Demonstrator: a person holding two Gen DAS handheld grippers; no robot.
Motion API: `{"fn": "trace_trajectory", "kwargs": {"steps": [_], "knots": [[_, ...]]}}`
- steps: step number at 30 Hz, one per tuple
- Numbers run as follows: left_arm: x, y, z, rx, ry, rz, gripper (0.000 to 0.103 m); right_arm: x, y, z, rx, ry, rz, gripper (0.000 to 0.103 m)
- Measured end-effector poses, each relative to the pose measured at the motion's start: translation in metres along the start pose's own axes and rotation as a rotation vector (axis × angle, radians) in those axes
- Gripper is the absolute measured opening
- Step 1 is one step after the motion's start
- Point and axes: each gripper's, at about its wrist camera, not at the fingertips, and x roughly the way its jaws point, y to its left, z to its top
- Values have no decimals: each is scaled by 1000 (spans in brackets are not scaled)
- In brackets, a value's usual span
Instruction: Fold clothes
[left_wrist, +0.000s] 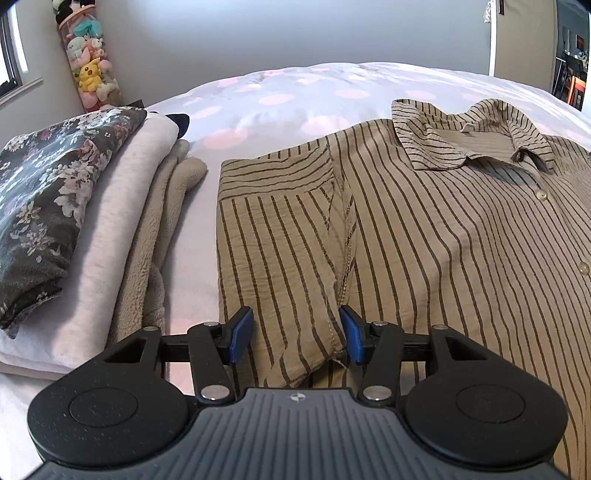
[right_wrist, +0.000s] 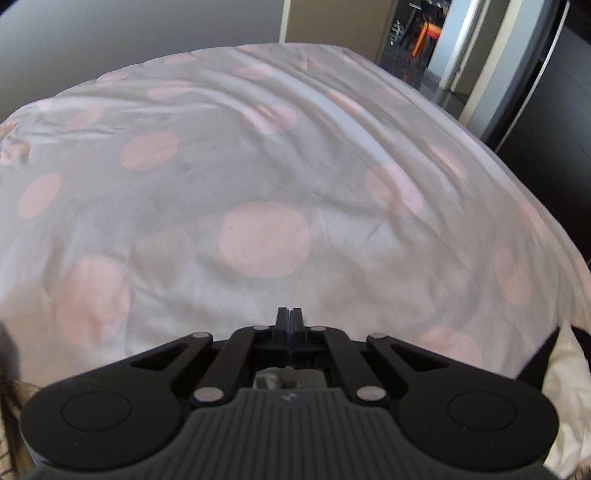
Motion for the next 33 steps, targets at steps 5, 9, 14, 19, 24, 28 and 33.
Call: {"fn": "trace_trajectory", "kwargs": {"steps": [5, 9, 14, 19, 24, 28, 33], "knots": [[2, 1, 1, 1, -1, -2, 48, -4, -1, -3, -24, -9, 32, 5], [1, 3, 1, -14, -7, -10, 48, -37, -14, -2, -42, -42, 96, 6], [-8, 2, 0, -6, -17, -21, 48, -66, -19, -15, -70, -30, 154, 23], [-19, 5, 3, -19, -51, -21, 48, -74, -19, -47, -80, -34, 146, 20], [-13, 2, 1, -7, -33, -23, 48, -43, -13, -71, -84, 6, 174, 17], [-7, 1, 0, 7, -20, -6, 48, -21, -3, -73, -68, -12, 158, 17], [0, 3, 1, -13, -5, -15, 48, -19, 3, -62, -72, -25, 126, 17]]}}
